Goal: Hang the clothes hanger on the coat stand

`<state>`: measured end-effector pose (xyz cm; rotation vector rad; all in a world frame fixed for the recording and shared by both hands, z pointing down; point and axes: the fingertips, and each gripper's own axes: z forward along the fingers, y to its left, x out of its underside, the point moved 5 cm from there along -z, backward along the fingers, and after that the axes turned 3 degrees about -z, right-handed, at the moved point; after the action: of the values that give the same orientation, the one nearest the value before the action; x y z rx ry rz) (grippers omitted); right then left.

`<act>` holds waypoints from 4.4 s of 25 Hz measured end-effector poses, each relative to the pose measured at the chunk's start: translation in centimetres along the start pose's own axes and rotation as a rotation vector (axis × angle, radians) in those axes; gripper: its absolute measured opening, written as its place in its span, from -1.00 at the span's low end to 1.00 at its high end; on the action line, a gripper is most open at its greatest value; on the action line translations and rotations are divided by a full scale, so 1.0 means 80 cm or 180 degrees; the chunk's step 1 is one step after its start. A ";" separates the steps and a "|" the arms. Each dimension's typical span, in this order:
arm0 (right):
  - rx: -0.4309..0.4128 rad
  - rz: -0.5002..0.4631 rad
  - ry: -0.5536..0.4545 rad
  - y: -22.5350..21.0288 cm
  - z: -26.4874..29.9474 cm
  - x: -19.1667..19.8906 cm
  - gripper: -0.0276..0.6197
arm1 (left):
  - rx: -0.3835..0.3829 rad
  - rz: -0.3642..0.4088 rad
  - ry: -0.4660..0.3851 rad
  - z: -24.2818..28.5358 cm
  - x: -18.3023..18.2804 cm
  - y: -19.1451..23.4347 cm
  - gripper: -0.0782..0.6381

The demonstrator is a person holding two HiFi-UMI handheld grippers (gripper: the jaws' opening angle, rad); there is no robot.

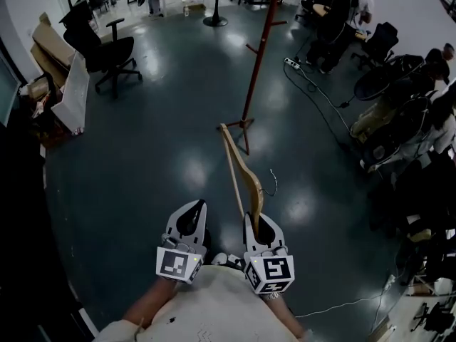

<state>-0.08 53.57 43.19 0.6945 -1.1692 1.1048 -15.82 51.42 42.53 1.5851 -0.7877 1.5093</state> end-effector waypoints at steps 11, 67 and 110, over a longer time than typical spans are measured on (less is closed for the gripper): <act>0.0161 0.0071 0.0214 -0.064 0.104 -0.014 -0.71 | 0.0154 -0.0191 0.0062 0.123 0.009 0.042 -0.75; -0.0128 0.0217 0.0140 -0.249 0.603 -0.213 -0.71 | 0.0358 0.0021 0.0015 0.589 -0.086 0.309 -0.75; -0.0319 0.0089 0.0105 -0.559 0.910 -0.454 -0.71 | -0.0215 0.0177 -0.0149 0.892 -0.108 0.329 -0.75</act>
<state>15.14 -37.57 34.40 0.5821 -1.2006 1.0696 -3.72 -24.06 38.99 1.5651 -0.9066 1.4738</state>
